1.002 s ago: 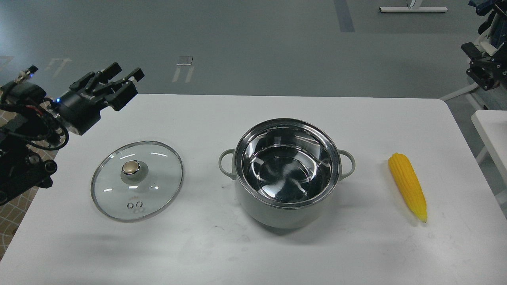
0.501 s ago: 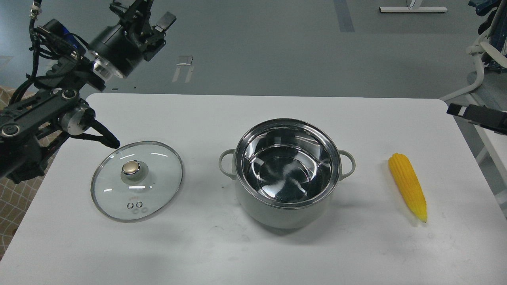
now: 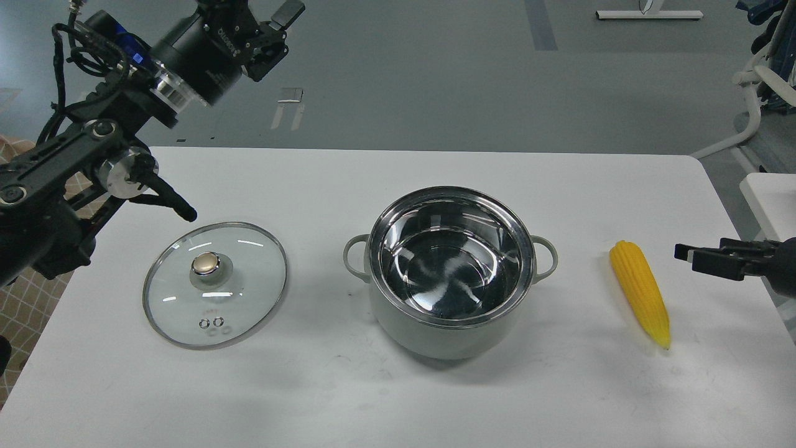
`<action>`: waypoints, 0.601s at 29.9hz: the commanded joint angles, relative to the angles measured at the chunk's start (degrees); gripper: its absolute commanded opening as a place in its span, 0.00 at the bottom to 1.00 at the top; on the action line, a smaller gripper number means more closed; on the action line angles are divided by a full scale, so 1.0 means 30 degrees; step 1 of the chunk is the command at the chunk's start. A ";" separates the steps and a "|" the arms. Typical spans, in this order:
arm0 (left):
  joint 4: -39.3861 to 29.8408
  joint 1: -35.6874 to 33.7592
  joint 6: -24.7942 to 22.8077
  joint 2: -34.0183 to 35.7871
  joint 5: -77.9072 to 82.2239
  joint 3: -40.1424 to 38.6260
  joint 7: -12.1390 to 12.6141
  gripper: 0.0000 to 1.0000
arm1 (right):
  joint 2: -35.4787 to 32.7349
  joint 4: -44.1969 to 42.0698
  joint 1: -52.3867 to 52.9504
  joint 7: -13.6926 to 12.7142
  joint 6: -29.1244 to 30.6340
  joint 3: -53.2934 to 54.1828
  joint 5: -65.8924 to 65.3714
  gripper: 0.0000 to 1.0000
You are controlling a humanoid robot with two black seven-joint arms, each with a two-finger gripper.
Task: Open pot and put corn in
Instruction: 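Reach the right gripper to the yellow corn cob and grasp it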
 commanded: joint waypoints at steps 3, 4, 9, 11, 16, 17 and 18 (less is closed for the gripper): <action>-0.0001 0.0010 -0.0017 -0.0189 0.0030 0.0026 0.0009 0.97 | 0.1092 -0.0981 0.0217 -0.0002 0.0028 -0.0485 -0.0306 1.00; -0.0001 0.0010 -0.0017 -0.0189 0.0030 0.0026 0.0009 0.97 | 0.1355 -0.1215 0.0538 -0.0002 0.0057 -0.0630 -0.0306 1.00; -0.0001 0.0068 -0.0017 -0.0248 0.0059 0.0026 0.0009 0.97 | 0.2468 -0.2445 0.1828 -0.0002 0.0028 -0.2416 -0.0394 1.00; -0.0030 0.0068 -0.0046 -0.0219 0.0059 0.0026 -0.0021 0.97 | 0.3140 -0.3321 0.2325 -0.0002 0.0028 -0.3205 -0.0394 1.00; -0.0030 0.0068 -0.0163 -0.0219 0.0059 -0.0004 -0.0021 0.97 | 0.4433 -0.4821 0.3354 -0.0002 0.0028 -0.4528 -0.0394 1.00; -0.0030 0.0097 -0.0163 -0.0248 0.0059 -0.0004 -0.0021 0.97 | 0.4811 -0.5198 0.3557 -0.0002 0.0028 -0.4963 -0.0394 1.00; -0.0001 0.0098 -0.0163 -0.0248 0.0059 -0.0004 -0.0021 0.97 | 0.5133 -0.5521 0.3791 -0.0002 -0.0001 -0.5374 -0.0394 1.00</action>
